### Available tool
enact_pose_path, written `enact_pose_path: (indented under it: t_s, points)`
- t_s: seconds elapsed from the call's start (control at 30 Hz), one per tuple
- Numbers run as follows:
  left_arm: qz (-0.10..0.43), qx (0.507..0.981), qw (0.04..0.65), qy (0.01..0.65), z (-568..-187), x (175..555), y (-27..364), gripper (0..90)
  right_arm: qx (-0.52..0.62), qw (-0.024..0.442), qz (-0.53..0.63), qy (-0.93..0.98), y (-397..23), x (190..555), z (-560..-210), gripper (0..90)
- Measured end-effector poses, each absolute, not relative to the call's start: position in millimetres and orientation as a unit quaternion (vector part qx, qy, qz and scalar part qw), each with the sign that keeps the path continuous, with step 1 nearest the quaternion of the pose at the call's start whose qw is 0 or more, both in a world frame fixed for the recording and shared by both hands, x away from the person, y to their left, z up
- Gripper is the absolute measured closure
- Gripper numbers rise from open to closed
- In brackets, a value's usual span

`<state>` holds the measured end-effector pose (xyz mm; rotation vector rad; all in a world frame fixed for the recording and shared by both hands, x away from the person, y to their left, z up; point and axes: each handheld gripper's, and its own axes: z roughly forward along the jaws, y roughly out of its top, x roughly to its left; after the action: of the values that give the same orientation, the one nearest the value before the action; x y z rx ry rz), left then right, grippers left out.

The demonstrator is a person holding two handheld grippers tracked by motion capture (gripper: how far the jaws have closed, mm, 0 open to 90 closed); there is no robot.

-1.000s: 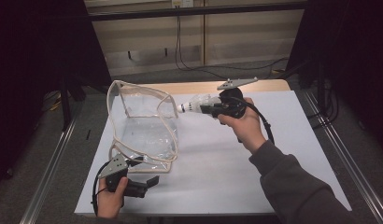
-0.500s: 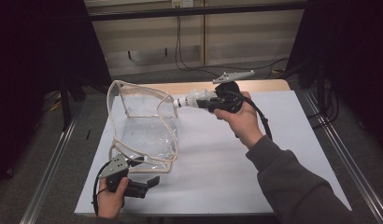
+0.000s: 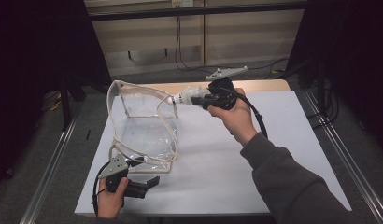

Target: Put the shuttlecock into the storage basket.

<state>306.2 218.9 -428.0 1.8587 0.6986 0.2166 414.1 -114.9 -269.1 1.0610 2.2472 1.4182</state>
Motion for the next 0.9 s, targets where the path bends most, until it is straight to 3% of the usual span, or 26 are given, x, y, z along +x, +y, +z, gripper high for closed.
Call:
enact_pose_path:
  t_s: [0.9]
  points:
    - [0.085,0.78,0.546,0.293,-428,305,221,1.5,0.343,0.134,0.496,0.787,-72,416,-261,89.0]
